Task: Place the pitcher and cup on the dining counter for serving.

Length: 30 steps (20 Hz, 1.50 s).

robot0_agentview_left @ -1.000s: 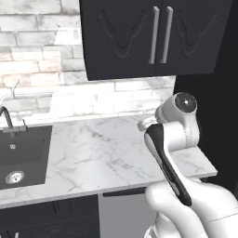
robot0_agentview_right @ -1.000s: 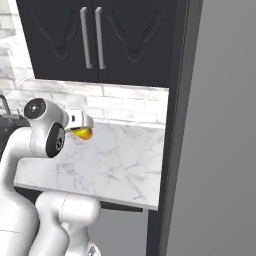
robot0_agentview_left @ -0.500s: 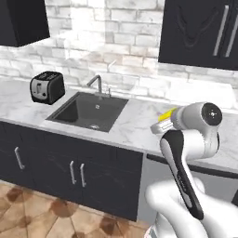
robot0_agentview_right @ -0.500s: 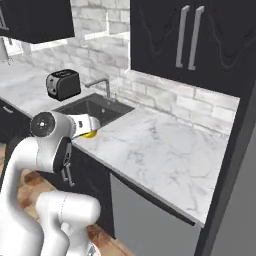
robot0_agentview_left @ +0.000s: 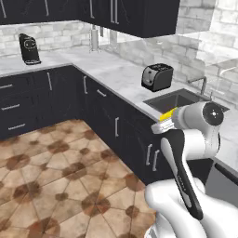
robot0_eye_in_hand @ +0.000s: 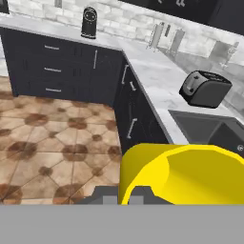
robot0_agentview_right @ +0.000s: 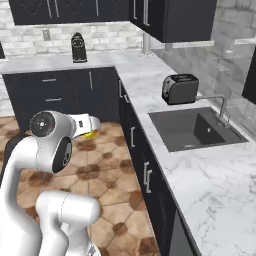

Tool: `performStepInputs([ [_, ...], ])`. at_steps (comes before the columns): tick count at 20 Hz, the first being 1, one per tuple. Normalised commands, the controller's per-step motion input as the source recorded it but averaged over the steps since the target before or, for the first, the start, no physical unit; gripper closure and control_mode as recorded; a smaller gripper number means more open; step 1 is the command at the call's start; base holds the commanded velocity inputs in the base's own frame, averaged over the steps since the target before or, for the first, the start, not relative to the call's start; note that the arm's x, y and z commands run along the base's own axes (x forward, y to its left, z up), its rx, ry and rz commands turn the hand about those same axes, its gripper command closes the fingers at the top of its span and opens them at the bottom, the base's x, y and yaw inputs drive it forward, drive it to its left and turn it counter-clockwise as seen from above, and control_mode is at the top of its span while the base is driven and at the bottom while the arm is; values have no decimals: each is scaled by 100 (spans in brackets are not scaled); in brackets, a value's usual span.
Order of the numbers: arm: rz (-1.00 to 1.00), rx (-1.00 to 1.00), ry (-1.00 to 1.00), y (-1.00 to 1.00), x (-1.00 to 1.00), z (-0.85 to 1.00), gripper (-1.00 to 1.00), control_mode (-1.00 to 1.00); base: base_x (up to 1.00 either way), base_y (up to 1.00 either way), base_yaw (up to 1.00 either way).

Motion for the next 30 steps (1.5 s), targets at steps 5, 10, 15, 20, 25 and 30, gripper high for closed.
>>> performStepInputs([
  [5, 0, 0, 0, 0, 0, 0, 100, 100, 0, 0, 100],
  [10, 0, 0, 0, 0, 0, 0, 100, 100, 1, 0, 100],
  [15, 0, 0, 0, 0, 0, 0, 100, 100, 22, 0, 96],
  [20, 0, 0, 0, 0, 0, 0, 100, 100, 45, 0, 89],
  [25, 0, 0, 0, 0, 0, 0, 100, 100, 83, -2, 77],
  [30, 0, 0, 0, 0, 0, 0, 100, 100, 100, -1, 62],
])
